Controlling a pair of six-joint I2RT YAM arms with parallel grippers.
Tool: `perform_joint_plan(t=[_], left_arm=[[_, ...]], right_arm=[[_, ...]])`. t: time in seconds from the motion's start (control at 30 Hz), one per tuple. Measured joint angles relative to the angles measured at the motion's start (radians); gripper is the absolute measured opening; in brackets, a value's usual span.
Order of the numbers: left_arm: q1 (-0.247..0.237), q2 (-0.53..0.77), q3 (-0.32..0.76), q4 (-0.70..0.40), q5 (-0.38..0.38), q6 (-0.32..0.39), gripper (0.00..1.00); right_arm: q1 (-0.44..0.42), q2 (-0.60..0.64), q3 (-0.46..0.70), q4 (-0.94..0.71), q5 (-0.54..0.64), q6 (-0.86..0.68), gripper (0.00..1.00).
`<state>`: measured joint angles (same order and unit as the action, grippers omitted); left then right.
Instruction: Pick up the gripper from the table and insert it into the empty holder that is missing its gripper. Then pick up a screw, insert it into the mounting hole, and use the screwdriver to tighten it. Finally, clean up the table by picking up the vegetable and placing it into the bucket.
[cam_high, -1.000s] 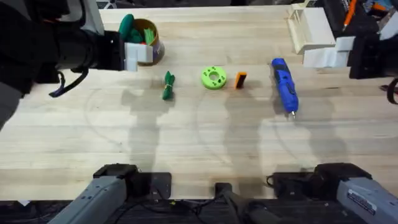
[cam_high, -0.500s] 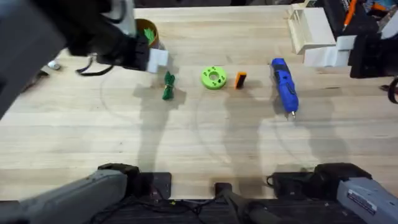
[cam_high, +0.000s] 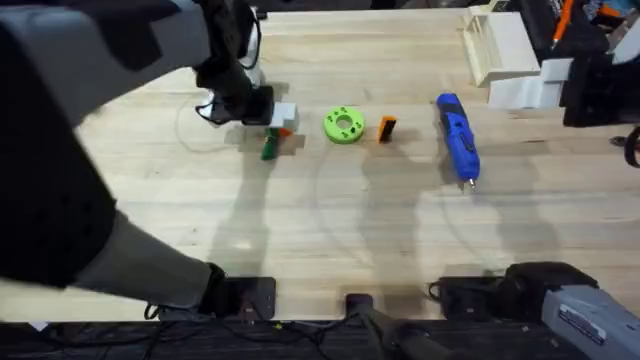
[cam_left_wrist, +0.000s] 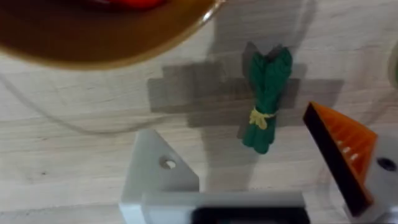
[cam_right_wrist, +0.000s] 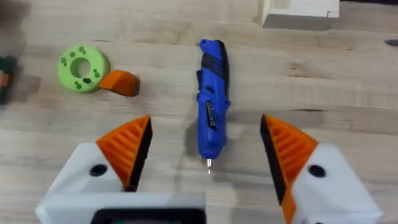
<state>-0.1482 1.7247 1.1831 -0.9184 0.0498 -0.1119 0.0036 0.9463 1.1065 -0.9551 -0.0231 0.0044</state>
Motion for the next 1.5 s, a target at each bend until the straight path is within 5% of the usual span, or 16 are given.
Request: perform_joint_plan(t=[0.4, 0.57, 0.67, 0.8, 0.87, 1.5], left_arm=[[-0.028, 0.088, 0.002, 0.019, 0.013, 0.030, 0.994], [-0.030, 0.088, 0.002, 0.022, 0.018, 0.030, 0.890], [-0.031, 0.088, 0.002, 0.024, 0.025, 0.030, 0.692], [-0.032, 0.088, 0.007, 0.025, 0.046, 0.030, 0.130], [-0.035, 0.088, 0.008, 0.025, 0.049, 0.035, 0.015], [-0.035, 0.064, 0.024, 0.011, 0.040, 0.027, 0.012]], right_arm=[[0.000, 0.000, 0.000, -0.002, 0.000, 0.000, 0.993], [0.000, 0.000, 0.000, -0.003, 0.000, 0.000, 0.992], [0.000, 0.000, 0.002, -0.003, 0.000, 0.000, 0.994], [0.000, 0.000, 0.002, -0.003, 0.000, 0.000, 0.994], [0.000, 0.000, 0.002, -0.003, 0.000, 0.000, 0.994], [0.000, 0.000, 0.002, -0.010, 0.000, 0.000, 0.993]])
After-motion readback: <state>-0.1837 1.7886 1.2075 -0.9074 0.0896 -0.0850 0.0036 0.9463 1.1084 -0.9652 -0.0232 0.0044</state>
